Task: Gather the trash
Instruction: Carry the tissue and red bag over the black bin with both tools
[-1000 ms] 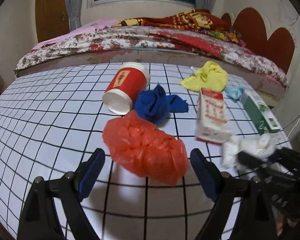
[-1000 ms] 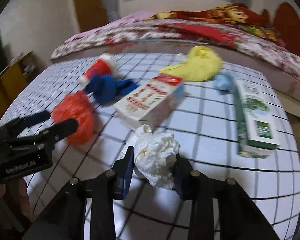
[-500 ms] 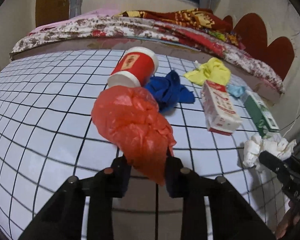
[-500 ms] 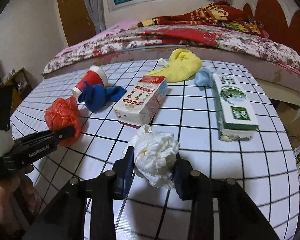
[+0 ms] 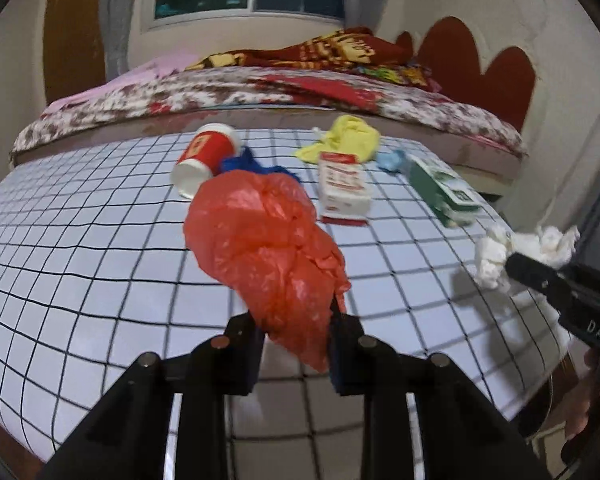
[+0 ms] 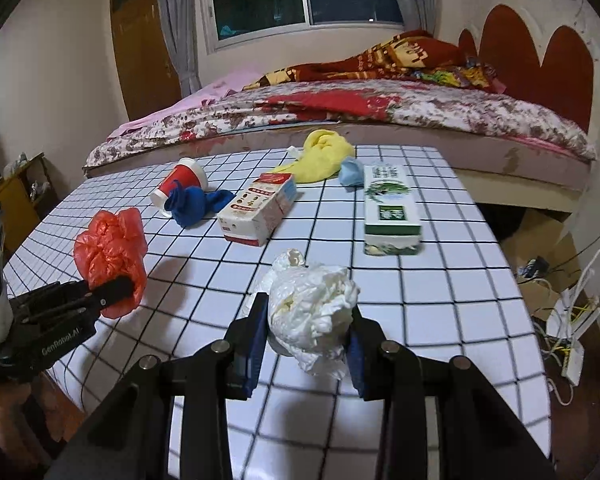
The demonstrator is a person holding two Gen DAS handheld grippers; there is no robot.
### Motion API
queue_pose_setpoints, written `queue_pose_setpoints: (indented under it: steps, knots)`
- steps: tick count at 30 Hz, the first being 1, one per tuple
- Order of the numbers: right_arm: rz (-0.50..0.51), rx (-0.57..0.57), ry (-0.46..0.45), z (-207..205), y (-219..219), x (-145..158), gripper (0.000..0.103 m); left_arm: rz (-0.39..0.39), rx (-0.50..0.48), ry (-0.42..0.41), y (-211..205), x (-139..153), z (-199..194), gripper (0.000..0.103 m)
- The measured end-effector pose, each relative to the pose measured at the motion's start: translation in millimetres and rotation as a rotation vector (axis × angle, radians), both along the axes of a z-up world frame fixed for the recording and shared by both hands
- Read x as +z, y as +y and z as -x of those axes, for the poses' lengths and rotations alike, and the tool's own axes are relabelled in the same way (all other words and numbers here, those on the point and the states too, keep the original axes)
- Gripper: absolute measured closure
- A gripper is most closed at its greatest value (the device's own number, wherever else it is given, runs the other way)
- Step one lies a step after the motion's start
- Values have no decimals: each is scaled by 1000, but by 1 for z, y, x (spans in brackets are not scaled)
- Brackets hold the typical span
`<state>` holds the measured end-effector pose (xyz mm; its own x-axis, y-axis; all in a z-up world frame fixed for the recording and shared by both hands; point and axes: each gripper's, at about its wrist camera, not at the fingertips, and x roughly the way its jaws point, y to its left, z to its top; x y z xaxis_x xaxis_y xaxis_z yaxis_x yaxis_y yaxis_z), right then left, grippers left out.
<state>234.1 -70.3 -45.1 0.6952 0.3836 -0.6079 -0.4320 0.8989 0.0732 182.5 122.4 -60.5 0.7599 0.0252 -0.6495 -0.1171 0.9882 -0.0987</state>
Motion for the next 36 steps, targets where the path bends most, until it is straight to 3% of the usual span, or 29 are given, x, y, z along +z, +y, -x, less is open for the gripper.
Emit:
queue_pose_setpoints:
  steps: [12,21,36]
  knots:
    - [-19,-55,-72,61,-59,19,66,-26,-140,-39,-64,8,33,75]
    - [-38,-126,-84,84,-108,22,66,-52,-253,-42,-120,12,42,75]
    - [-57,-311,-34,105,-204,-1,66,-72,-445,-3,-216,-4,50,75]
